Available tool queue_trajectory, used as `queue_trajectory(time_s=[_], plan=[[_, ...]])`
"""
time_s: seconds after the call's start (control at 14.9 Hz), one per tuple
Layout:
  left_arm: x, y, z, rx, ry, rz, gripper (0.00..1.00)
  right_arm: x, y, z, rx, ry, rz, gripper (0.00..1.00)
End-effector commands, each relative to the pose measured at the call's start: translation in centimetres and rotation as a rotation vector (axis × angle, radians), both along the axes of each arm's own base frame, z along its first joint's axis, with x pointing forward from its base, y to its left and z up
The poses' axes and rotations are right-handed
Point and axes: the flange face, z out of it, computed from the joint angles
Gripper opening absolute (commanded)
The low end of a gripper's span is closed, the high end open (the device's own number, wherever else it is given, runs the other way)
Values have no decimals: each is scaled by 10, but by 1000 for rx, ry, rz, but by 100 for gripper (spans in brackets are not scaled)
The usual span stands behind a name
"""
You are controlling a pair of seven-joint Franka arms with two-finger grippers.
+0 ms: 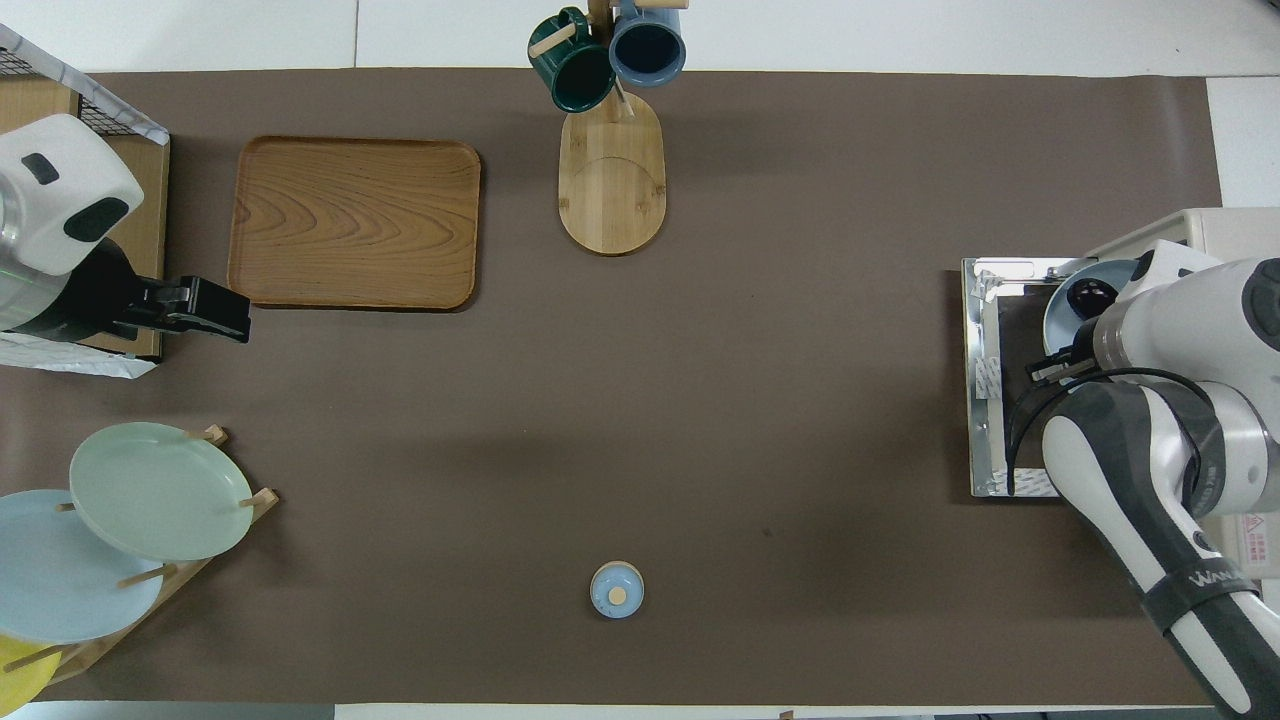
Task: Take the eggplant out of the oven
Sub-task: 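Pull the blue plate with eggplant out of the oven with the right gripper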
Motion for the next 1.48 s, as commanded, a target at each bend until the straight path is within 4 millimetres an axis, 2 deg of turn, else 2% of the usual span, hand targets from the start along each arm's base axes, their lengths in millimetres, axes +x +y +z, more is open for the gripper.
queue_trajectory(time_s=[0.0, 0.13, 0.27, 0.47, 0.61, 0.74, 0.81, 0.94, 1.08, 1.14, 1.41], plan=[[-5, 2, 5, -9, -1, 1, 100, 8, 38, 19, -33, 35, 72, 0], [-5, 2, 4, -9, 0, 1, 100, 20, 99, 41, -51, 39, 51, 0], [-5, 2, 4, -9, 0, 1, 100, 17, 173, 52, -76, 34, 59, 0], [-5, 2, 4, -9, 0, 1, 100, 2, 282, 47, -103, -12, 20, 0], [-6, 2, 5, -9, -1, 1, 100, 5, 341, 38, -148, -14, -23, 0], [-5, 3, 5, -9, -1, 2, 100, 7, 423, 18, -192, -25, -66, 0], [-5, 2, 4, -9, 0, 1, 100, 7, 454, 8, -193, -41, -67, 0], [-6, 2, 5, -9, 2, 1, 100, 5, 473, -9, -186, -45, -66, 0], [-5, 3, 4, -9, 2, 2, 100, -22, 517, -30, -152, -73, -42, 0], [-5, 3, 4, -9, 2, 2, 100, -32, 530, -37, -145, -90, -66, 0], [-5, 4, 5, -10, -6, 5, 100, -38, 545, -44, -48, -92, -120, 0]])
